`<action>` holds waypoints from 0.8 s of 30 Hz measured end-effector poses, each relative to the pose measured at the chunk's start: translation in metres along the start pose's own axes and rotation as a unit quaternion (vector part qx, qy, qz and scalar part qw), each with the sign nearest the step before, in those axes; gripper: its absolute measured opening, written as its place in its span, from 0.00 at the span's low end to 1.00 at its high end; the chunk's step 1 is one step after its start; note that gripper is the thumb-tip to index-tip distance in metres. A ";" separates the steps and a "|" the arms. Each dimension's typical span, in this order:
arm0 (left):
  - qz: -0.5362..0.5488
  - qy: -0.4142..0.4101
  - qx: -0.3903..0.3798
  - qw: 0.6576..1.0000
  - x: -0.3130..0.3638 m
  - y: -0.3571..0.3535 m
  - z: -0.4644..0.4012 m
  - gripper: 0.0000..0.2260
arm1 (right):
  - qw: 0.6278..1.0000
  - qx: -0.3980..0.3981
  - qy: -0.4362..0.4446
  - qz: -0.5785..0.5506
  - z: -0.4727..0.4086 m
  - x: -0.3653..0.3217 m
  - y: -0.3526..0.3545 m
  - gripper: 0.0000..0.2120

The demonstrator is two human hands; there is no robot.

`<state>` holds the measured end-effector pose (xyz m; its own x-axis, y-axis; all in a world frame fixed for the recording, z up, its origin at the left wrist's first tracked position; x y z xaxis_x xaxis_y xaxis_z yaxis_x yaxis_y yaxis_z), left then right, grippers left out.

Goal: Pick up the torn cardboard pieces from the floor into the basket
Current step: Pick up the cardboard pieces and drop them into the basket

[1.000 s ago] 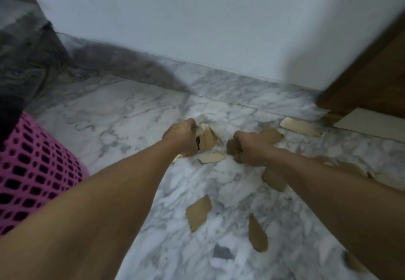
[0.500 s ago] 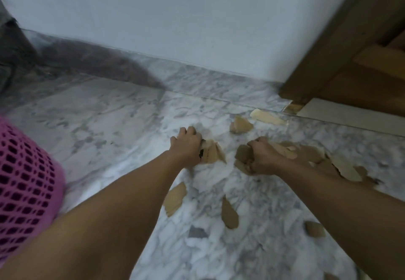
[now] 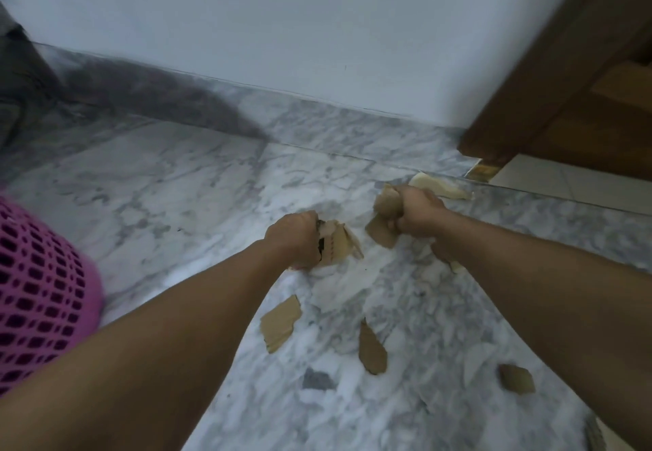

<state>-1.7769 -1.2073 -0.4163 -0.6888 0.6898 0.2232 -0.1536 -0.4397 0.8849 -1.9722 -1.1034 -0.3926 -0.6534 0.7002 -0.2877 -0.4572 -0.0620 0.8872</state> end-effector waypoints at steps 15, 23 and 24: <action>0.025 0.019 -0.038 0.999 -0.024 -0.005 0.045 0.13 | 0.998 -0.016 -0.054 -0.034 0.005 0.012 -0.016 0.31; 0.010 0.006 -0.077 0.997 -0.012 -0.020 0.082 0.16 | 0.958 -0.127 -0.015 -0.258 0.107 -0.001 -0.037 0.18; -0.005 0.000 -0.076 0.997 -0.010 -0.024 0.090 0.17 | 0.955 -0.145 -0.014 -0.258 0.120 -0.002 -0.042 0.18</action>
<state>-1.7027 -1.1517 -0.4031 -0.6872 0.6941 0.2142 -0.2661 -0.5149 0.8149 -1.8789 -1.0166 -0.3859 -0.2816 0.7085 -0.6471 -0.8646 0.1052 0.4914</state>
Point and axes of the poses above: each hand's wrist, its own z-axis away from the middle knuckle, its own y-axis out of the back of the hand, x = y × z, the point moved 3 cm from there along -z, towards the middle knuckle, and after that the axes turned 6 degrees about -z, right-handed, at the moved point
